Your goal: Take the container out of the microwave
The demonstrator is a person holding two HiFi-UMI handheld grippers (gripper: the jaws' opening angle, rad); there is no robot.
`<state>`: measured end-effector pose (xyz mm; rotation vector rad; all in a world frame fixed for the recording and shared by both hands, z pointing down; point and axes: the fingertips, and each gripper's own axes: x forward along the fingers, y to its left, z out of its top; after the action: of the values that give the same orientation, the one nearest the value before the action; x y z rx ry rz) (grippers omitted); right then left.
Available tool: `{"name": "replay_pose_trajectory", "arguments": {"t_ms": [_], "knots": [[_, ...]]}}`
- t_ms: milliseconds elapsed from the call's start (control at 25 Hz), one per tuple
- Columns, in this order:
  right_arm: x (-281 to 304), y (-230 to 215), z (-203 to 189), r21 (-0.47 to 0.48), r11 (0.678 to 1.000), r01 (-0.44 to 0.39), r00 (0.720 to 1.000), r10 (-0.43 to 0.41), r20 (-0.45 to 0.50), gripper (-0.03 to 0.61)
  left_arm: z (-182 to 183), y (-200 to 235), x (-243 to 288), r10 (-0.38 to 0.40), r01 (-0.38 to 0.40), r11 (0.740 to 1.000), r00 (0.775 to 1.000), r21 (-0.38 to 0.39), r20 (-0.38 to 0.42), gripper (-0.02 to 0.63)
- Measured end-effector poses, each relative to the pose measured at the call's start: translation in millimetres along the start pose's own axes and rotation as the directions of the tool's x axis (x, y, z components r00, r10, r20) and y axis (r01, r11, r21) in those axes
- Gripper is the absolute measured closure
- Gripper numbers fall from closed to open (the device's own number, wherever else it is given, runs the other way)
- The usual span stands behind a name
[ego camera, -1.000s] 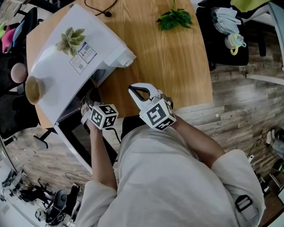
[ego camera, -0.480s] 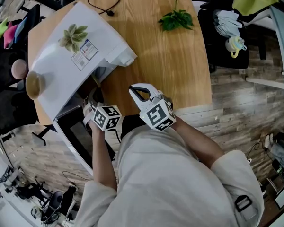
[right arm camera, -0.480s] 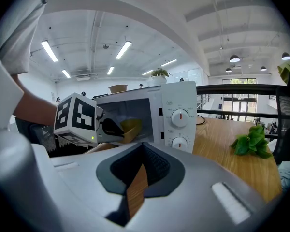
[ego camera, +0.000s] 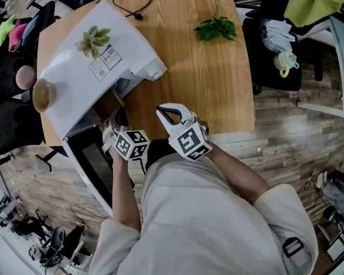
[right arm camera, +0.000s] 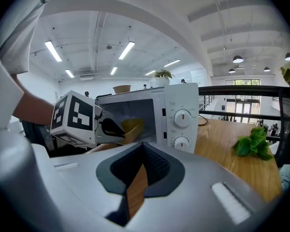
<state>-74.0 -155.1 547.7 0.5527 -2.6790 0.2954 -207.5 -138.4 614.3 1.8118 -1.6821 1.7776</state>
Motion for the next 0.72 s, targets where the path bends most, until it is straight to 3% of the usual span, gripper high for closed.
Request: {"name": "replay_pose_trajectory", "arguments": {"t_ms": [720], "knots": [[-33,9,-15,-0.042,0.997,-0.063,0.998,0.063,-0.004,0.568,6,-31,-31,0.034,-0.035,0.996,0.999,-0.086,-0.006,0.575]]}}
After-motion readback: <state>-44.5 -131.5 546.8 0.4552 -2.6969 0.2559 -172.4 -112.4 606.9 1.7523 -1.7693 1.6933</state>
